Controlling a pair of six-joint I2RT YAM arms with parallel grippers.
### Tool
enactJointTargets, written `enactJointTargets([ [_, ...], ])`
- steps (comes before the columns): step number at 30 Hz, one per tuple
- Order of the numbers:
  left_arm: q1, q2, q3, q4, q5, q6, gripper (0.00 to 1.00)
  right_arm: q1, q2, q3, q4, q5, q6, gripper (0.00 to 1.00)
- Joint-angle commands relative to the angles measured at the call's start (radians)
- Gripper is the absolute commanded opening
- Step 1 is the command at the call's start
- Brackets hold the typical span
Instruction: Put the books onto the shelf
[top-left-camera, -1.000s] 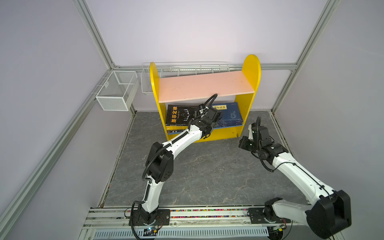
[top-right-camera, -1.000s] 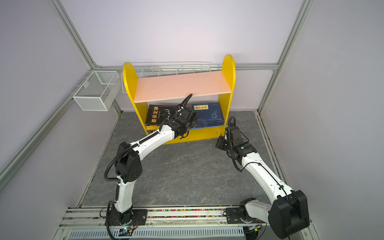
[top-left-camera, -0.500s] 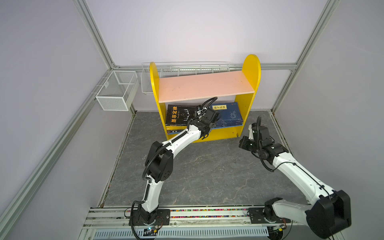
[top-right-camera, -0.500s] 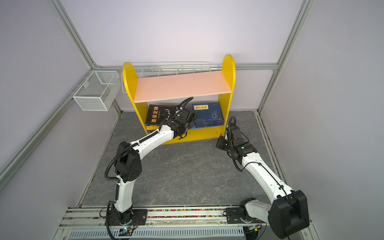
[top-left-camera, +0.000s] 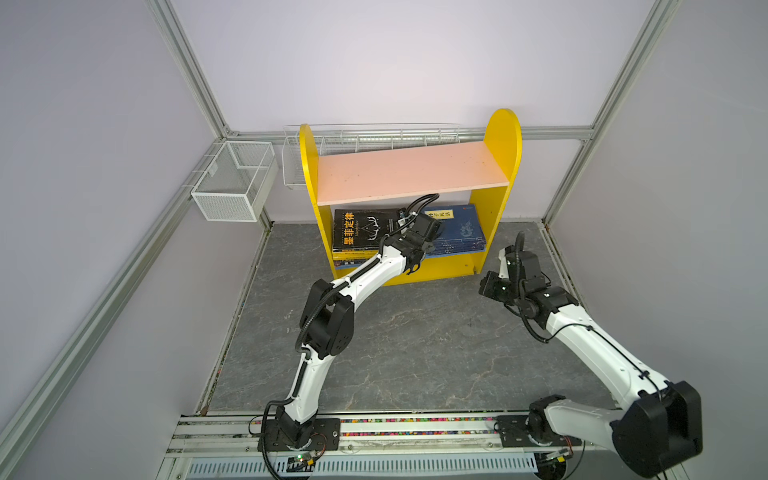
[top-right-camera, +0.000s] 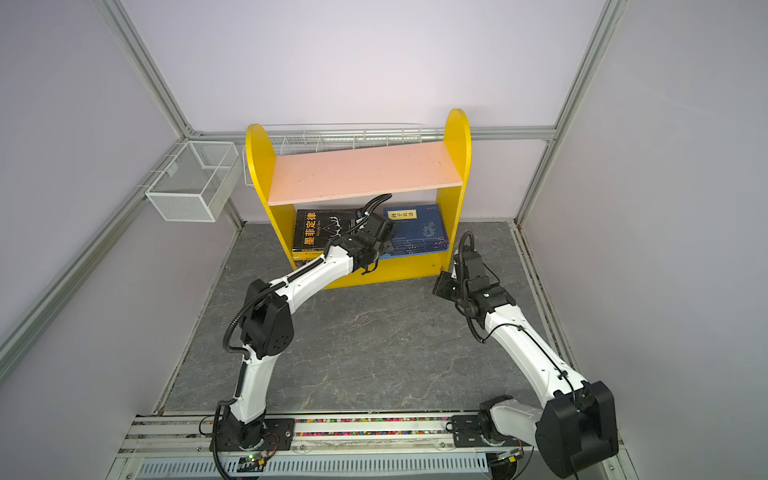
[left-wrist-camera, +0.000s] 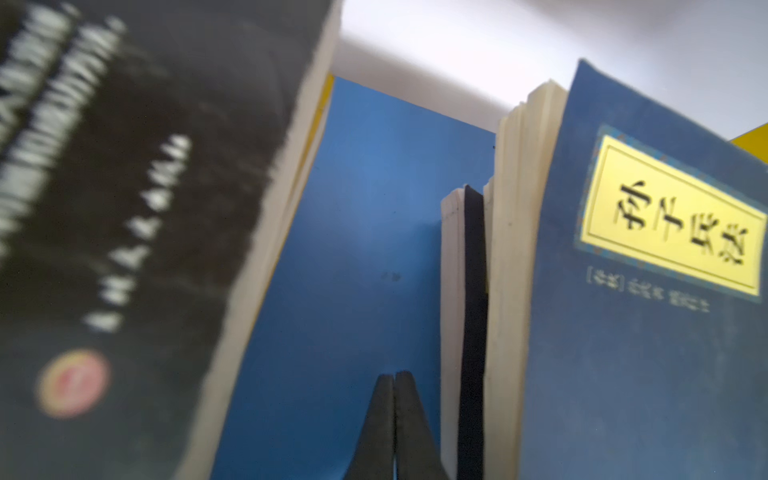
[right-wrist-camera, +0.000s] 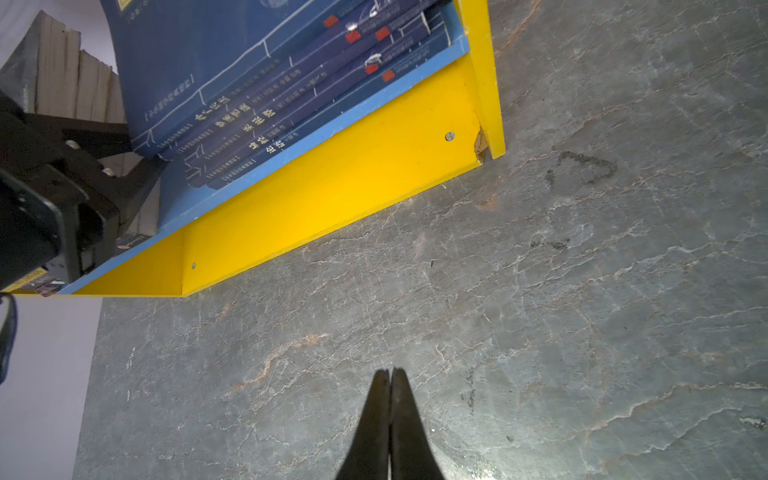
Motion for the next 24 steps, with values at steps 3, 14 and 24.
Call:
enactJointTargets([
  [3,0.009,0.046,0.069,-0.048,0.016,0.011,0.00,-0.009,-0.028,-0.017,-0.004,0.000,0.001,0.06],
  [14,-0.039,0.050,0.080,-0.011,0.049,0.052,0.00,-0.018,-0.028,-0.019,-0.007,0.009,0.003,0.06],
  [24,-0.057,0.060,0.126,0.018,0.092,0.125,0.00,-0.025,-0.030,-0.013,-0.018,0.012,0.002,0.06],
])
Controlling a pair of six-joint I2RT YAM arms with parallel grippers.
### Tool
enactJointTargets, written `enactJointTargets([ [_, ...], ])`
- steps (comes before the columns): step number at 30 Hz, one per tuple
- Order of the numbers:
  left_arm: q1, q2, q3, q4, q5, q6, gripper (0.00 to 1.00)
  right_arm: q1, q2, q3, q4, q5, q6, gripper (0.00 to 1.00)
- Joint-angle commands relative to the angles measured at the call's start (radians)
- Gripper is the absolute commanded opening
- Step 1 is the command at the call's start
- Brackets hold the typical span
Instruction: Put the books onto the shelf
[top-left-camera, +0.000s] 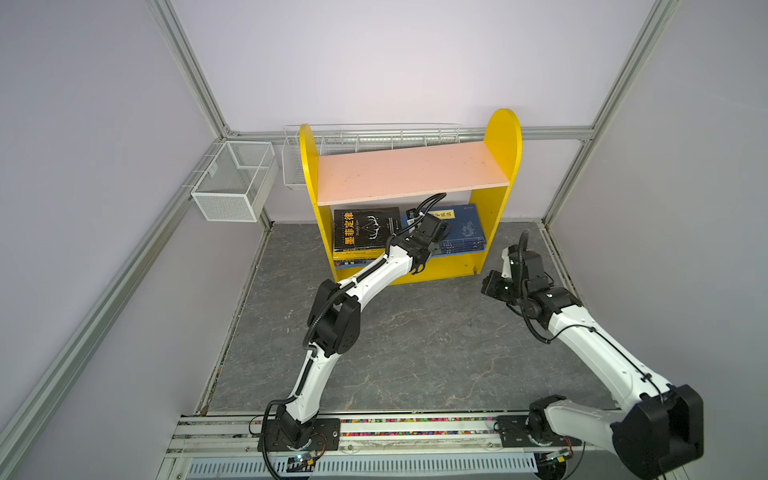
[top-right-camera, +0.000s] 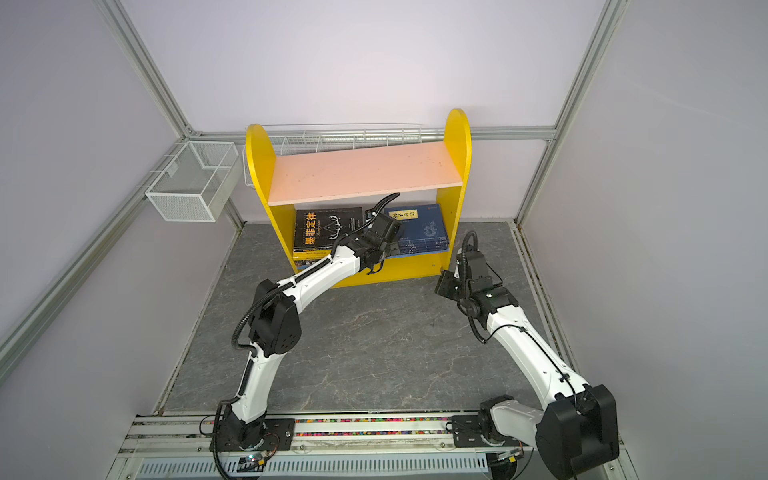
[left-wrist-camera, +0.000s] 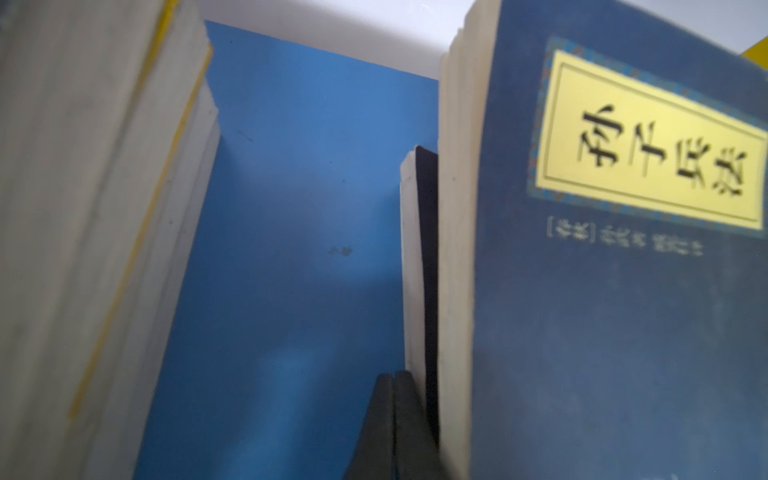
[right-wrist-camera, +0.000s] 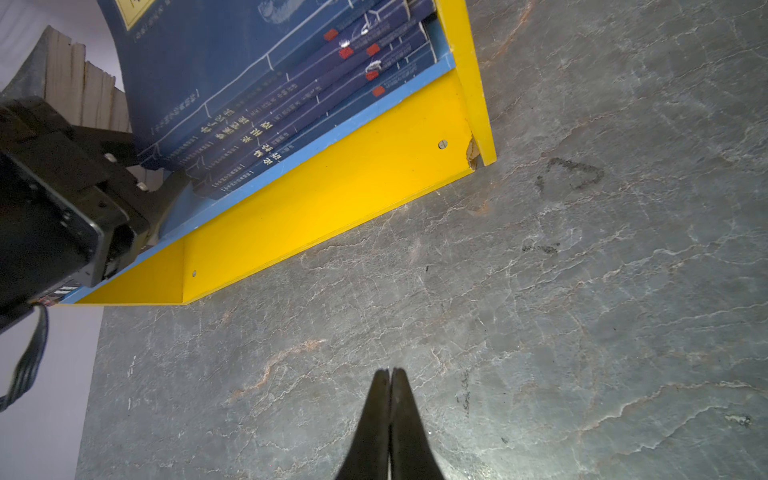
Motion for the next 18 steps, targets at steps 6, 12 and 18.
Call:
enactJointTargets([
  [6,-0.032,0.007,0.086,0.025,0.060,0.089,0.00,-0.021,-0.029,-0.013,-0.028,0.014,0.017,0.06],
  [12,-0.033,-0.016,0.083,-0.030,0.020,0.114,0.00,-0.039,-0.037,-0.014,-0.041,0.020,0.030,0.06],
  [18,-0.035,-0.076,0.080,-0.053,-0.025,0.171,0.14,-0.038,-0.052,-0.016,-0.039,0.018,0.012,0.06],
])
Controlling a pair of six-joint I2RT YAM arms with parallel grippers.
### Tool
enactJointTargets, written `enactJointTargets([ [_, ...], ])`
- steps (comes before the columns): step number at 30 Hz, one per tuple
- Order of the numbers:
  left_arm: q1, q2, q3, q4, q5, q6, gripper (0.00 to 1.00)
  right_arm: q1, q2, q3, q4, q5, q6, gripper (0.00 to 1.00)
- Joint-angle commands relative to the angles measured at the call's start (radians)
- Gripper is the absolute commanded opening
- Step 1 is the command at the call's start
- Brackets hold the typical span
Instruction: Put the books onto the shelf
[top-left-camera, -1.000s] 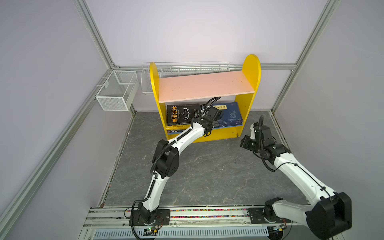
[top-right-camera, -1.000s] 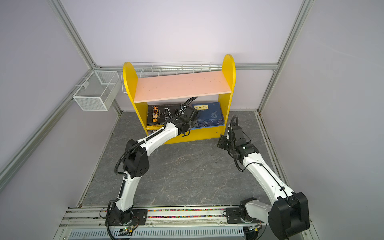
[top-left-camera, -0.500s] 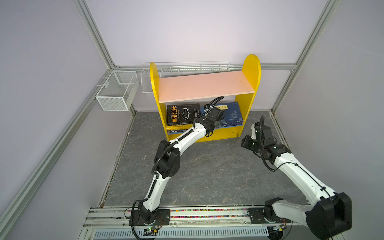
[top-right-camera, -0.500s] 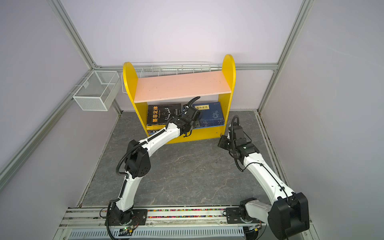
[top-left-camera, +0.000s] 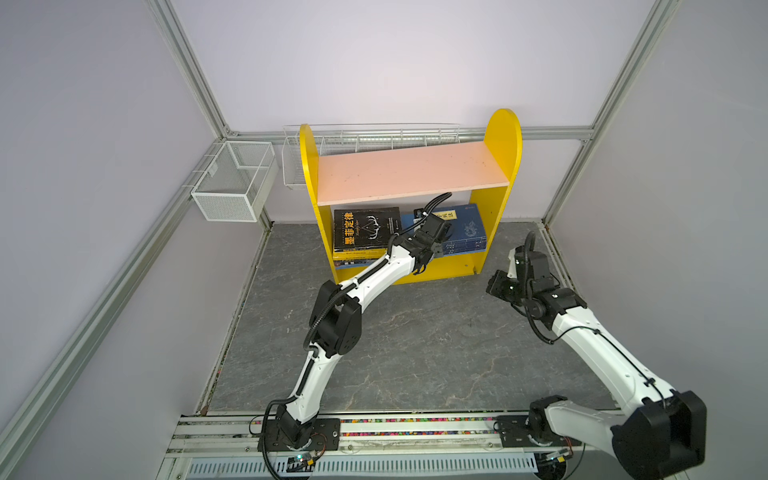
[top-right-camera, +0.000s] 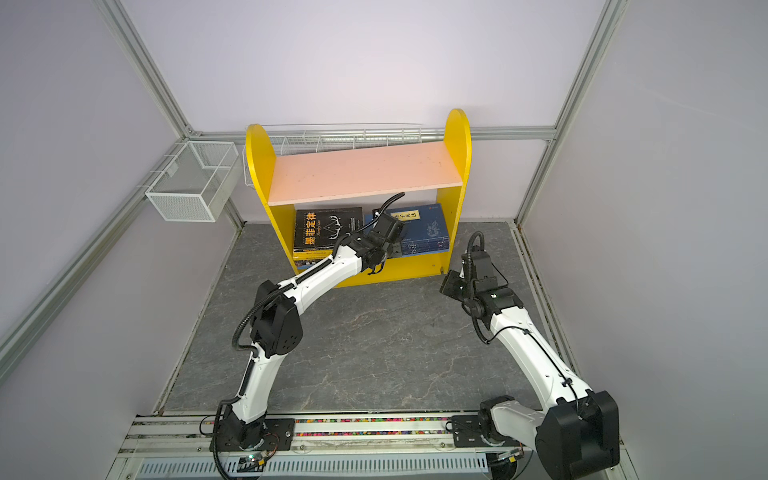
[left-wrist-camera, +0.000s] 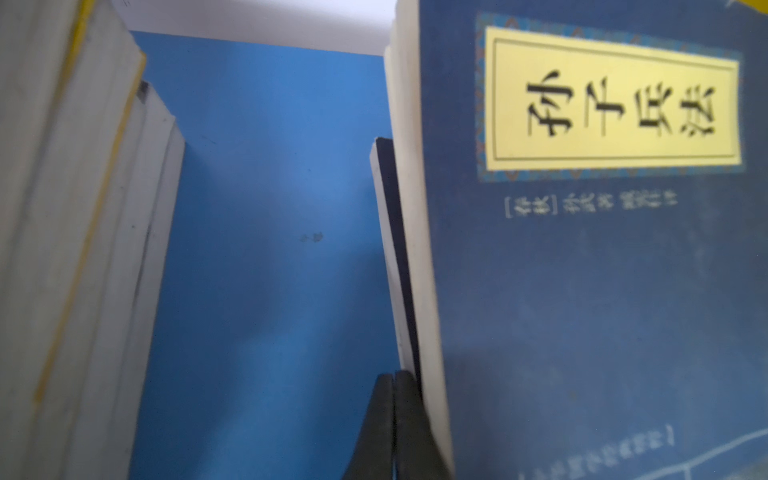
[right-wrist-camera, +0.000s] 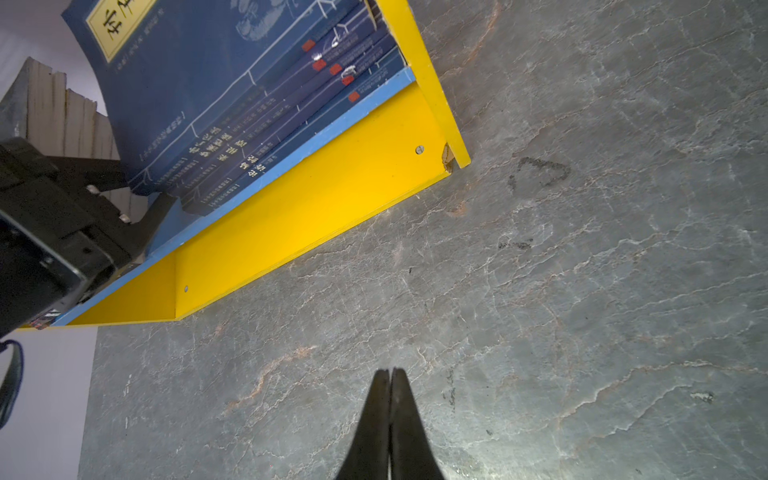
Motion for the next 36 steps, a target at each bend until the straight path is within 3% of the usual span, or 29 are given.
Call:
enactJointTargets([
  [1,-0.017,-0.094,0.044,0.004,-0.026,0.066,0.19,-0.003,-0.032,-0.014,-0.009,0.017,-0.005,0.06],
  [7,-0.024,-0.239,-0.052,0.025,-0.077,0.089,0.30,-0.005,-0.042,-0.014,-0.022,0.040,-0.006,0.06],
  [18,0.014,-0.646,-0.694,0.280,-0.129,-0.099,0.31,0.053,-0.017,-0.005,0.029,-0.014,-0.052,0.07],
  [25,0.033,-0.894,-1.061,0.356,-0.247,-0.238,0.31,0.140,0.038,0.030,0.047,-0.017,-0.056,0.08],
  [30,0.074,-1.003,-1.215,0.257,-0.281,-0.321,0.33,0.061,-0.026,-0.035,0.029,0.192,0.005,0.07],
  [33,0.105,-1.094,-1.256,0.132,-0.399,-0.325,0.36,-0.014,-0.110,-0.101,0.008,0.417,0.027,0.10],
  [35,0.133,-1.157,-1.260,0.055,-0.510,-0.279,0.44,-0.032,-0.158,-0.146,0.033,0.618,-0.002,0.17],
  [36,0.151,-1.182,-1.267,0.041,-0.547,-0.248,0.52,-0.035,-0.168,-0.171,0.069,0.692,-0.033,0.25],
])
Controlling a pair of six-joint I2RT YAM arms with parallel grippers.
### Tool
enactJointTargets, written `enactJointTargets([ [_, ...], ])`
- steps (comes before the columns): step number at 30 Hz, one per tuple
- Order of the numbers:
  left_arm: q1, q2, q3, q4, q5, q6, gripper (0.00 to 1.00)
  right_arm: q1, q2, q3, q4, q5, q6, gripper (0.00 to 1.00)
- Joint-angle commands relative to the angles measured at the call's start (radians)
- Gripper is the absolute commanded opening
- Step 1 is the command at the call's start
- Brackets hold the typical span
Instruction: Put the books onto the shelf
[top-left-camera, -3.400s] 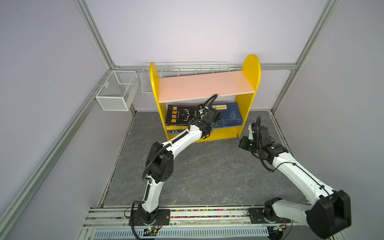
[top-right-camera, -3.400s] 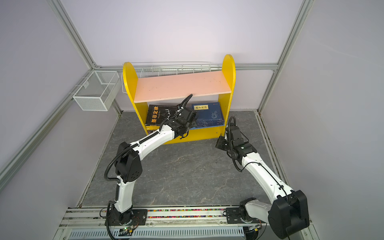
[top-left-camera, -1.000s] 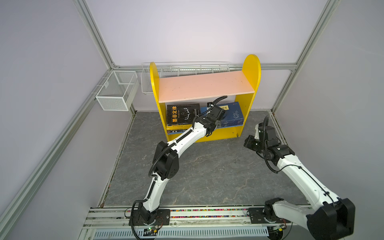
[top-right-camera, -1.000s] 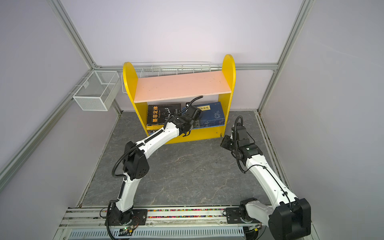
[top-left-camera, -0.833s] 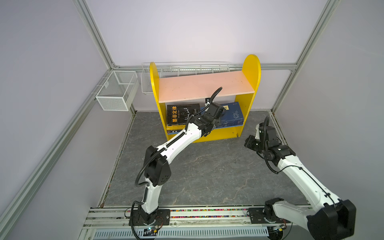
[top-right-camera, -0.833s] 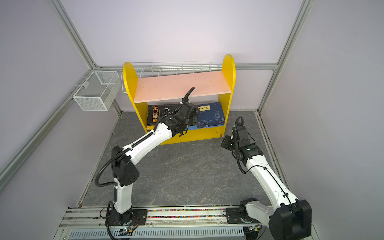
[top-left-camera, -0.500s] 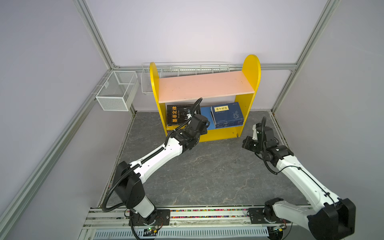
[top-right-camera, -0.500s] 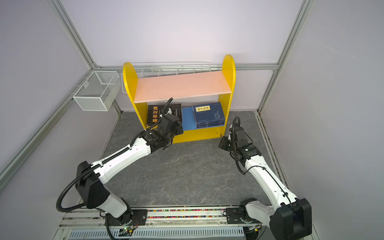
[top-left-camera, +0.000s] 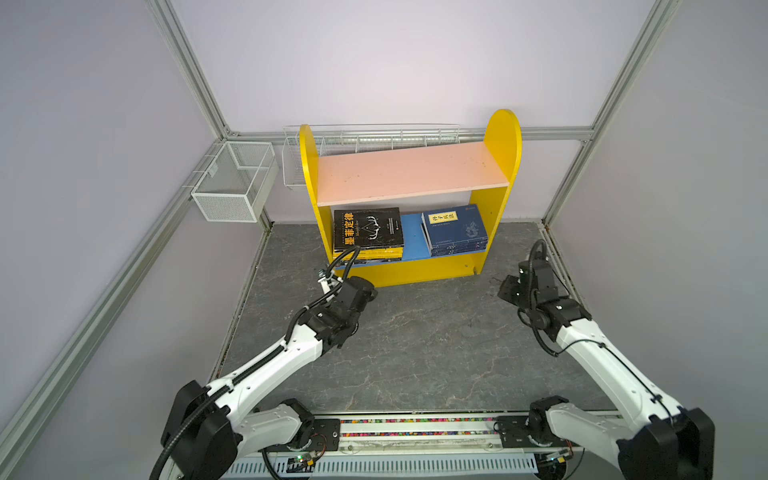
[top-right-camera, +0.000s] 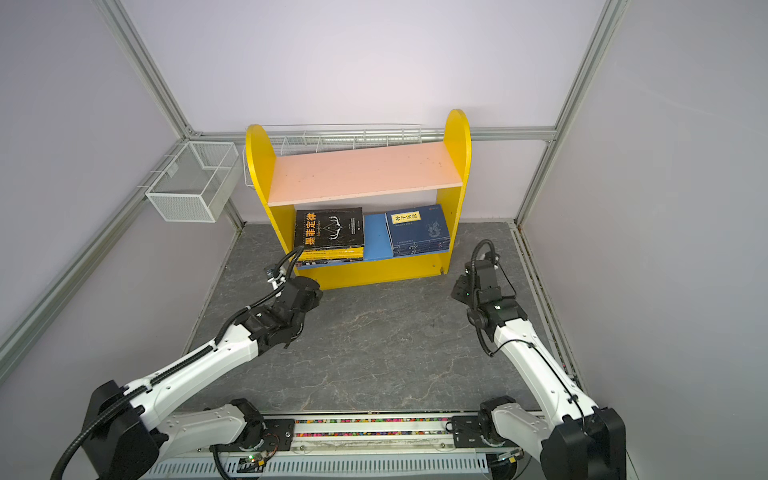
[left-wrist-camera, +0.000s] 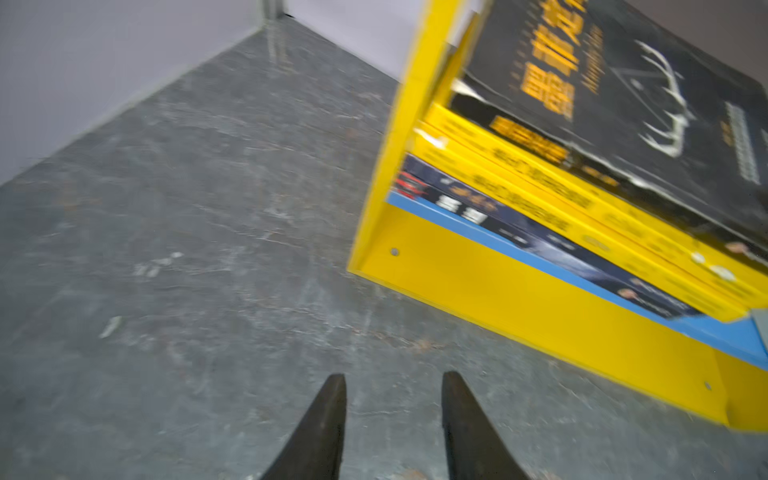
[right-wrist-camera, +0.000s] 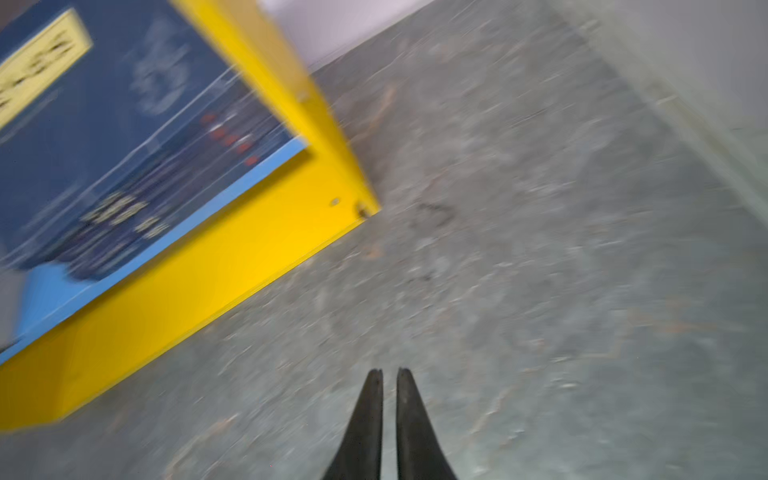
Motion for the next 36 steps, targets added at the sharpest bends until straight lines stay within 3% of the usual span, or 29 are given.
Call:
enactJointTargets([
  [1,0.062,-0.097,-0.016,-0.113,-0.213,0.051,0.73,-0.009,-0.037,-0.083,0.097,0.365,-0.065,0.45],
  [2,0.106,-0.112,-0.031,-0.117,-0.234,0.074,0.99,-0.010,-0.024,-0.120,0.172,0.414,-0.100,0.60],
  [6,0.239,-0.115,-0.108,-0.048,-0.351,0.151,0.99,-0.003,0.117,-0.145,0.266,0.524,-0.149,0.70],
  [10,0.254,-0.054,-0.274,0.387,-0.454,0.512,0.99,0.010,0.282,-0.125,0.360,0.628,-0.222,0.72],
  [12,0.287,0.003,-0.306,0.496,-0.437,0.542,0.99,0.013,0.315,-0.166,0.501,0.621,-0.299,0.72],
  [14,0.337,0.076,-0.307,0.517,-0.407,0.445,0.99,0.008,0.341,-0.281,0.805,0.482,-0.442,0.71],
  [16,0.370,0.153,-0.323,0.613,-0.346,0.480,0.99,0.013,0.376,-0.339,0.976,0.354,-0.553,0.72],
  [17,0.379,0.189,-0.309,0.665,-0.307,0.525,0.99,0.015,0.374,-0.302,0.886,0.281,-0.553,0.72],
  [20,0.382,0.270,-0.289,0.834,-0.200,0.678,0.99,0.007,0.403,-0.277,0.880,0.154,-0.607,0.72],
  [24,0.398,0.365,-0.263,0.995,-0.026,0.817,0.99,0.006,0.397,-0.285,0.890,0.078,-0.654,0.87],
  [27,0.418,0.395,-0.232,0.993,-0.017,0.849,0.99,-0.005,0.401,-0.381,1.137,0.139,-0.760,0.91],
  [28,0.420,0.396,-0.261,1.066,-0.011,0.887,0.99,-0.028,0.424,-0.427,1.246,0.082,-0.749,0.93],
  [29,0.422,0.402,-0.303,1.155,0.005,0.904,0.99,-0.082,0.447,-0.448,1.318,0.054,-0.731,0.90],
  [30,0.442,0.423,-0.346,1.283,0.050,0.924,0.99,-0.106,0.444,-0.447,1.309,0.020,-0.705,0.89],
  [31,0.466,0.426,-0.368,1.337,0.056,0.904,0.99,-0.146,0.425,-0.437,1.242,-0.073,-0.677,0.89],
  [32,0.491,0.386,-0.358,1.230,0.097,0.845,0.99,-0.180,0.431,-0.428,1.221,-0.166,-0.667,0.89],
  [34,0.561,0.352,-0.401,1.237,0.243,0.794,0.99,-0.227,0.499,-0.438,1.307,-0.290,-0.657,0.89],
  [35,0.590,0.380,-0.454,1.338,0.341,0.794,0.99,-0.251,0.506,-0.445,1.335,-0.334,-0.645,0.88],
  [36,0.601,0.451,-0.506,1.563,0.361,0.829,0.99,-0.254,0.477,-0.423,1.244,-0.346,-0.646,0.88],
])
